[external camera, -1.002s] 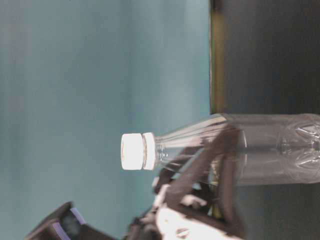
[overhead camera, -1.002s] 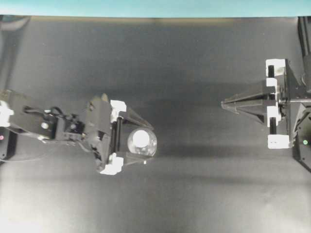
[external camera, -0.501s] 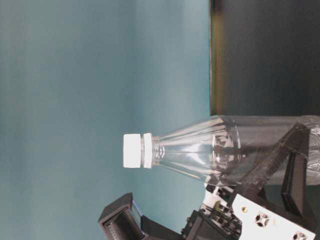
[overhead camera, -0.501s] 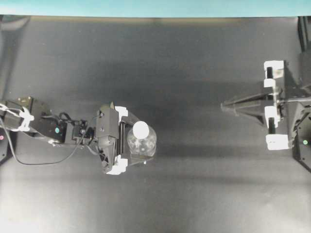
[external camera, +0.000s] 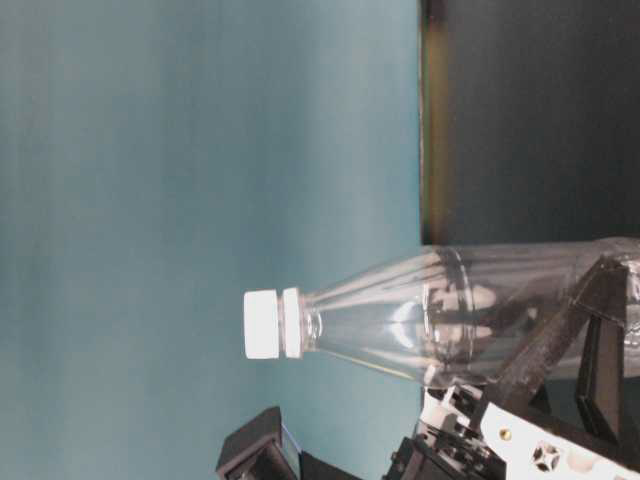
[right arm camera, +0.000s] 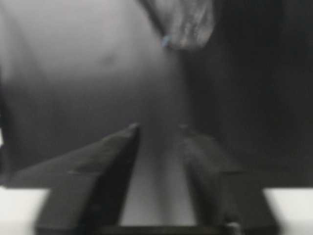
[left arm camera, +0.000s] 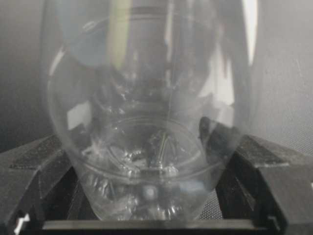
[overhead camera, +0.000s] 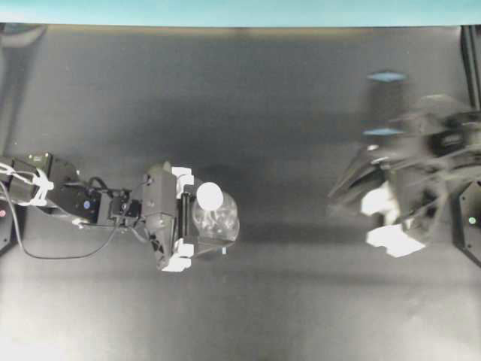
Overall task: Open the bottle cap by holding the bottle with the left arm and twisting the cap with the right arm.
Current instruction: 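Swing the right gripper over the bottle and lower it onto the white cap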
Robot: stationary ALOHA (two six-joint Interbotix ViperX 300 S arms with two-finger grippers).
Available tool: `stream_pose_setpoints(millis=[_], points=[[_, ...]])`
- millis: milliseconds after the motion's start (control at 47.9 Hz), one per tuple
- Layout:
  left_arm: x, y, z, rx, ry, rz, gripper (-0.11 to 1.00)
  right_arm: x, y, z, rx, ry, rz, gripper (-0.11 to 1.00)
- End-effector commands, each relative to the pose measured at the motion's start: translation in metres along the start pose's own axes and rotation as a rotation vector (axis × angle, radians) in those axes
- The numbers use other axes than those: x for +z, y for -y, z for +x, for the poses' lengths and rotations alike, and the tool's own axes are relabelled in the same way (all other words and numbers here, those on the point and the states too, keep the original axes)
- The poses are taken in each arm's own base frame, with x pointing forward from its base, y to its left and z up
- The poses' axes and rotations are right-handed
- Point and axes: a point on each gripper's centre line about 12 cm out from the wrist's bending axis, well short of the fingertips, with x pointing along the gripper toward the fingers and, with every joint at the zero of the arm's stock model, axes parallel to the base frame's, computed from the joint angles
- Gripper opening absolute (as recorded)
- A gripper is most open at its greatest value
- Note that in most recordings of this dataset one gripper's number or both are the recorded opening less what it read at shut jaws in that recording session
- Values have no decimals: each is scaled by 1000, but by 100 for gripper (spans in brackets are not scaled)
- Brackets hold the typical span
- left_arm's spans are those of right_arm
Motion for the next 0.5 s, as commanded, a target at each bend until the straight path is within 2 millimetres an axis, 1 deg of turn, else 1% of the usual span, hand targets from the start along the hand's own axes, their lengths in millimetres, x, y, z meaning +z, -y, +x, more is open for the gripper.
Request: stream_pose_setpoints(millis=[0,42,104,167,313,480], points=[[0,2,0,-7,2,5,82,27,-3,-3,-21,-54,98,45],[0,2,0,-7,2,7,82,37,-5,2,-39,-98,163,59],[-1,2,1,-6,-2,7,82,50,-7,7,-55,-134,222,74],[-1,2,1,-6,-4,8,82,65,-10,13,-66,-161,240,82],[-4,2,2,-4,-22,10,82,97,-18,26,-72,-172,284,81],[-5,1,2,-3,-30,10,82,128,-19,44,-92,-162,479,81]])
